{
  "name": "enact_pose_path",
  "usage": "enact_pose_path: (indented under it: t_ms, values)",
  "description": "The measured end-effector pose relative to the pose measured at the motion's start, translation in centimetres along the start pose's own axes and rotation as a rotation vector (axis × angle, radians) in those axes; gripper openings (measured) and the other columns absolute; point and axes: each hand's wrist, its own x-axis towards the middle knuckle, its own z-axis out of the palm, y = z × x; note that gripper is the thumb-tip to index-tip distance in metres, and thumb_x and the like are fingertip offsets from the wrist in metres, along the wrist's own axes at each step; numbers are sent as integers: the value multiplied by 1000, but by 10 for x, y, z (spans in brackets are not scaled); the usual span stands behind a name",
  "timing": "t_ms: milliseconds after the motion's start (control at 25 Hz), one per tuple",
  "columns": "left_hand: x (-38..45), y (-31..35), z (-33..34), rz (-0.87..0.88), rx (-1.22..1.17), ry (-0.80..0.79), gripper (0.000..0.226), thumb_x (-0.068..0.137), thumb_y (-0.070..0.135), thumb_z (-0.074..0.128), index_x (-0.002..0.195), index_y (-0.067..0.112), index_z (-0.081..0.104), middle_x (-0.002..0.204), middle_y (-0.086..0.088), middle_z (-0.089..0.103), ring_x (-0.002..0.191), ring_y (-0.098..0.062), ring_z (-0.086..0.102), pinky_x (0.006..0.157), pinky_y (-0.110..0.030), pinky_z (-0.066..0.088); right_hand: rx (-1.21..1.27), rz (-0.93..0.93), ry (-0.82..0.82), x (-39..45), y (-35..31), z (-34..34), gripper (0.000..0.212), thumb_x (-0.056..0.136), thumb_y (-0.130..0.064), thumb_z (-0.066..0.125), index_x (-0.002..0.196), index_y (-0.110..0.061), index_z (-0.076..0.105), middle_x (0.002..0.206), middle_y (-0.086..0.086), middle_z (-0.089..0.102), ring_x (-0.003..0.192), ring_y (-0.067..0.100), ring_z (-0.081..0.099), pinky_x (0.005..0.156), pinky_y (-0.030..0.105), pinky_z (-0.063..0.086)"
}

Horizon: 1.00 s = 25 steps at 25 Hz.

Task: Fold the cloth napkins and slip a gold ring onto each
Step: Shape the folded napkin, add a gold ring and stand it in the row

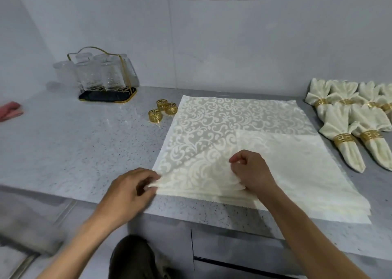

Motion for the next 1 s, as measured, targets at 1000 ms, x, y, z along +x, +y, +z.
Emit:
enact_pose_path:
  t_ms: [1000]
  values:
    - [-15,-5,10,-26,5,190,8,74,29,76,81,27,79,90,30,68,84,5,65,76,-25,53,-225,-99,-271,-19,5,-23,19,83,-7,63,77,-22,73,49,-22,57,47,-8,52,49,9,38]
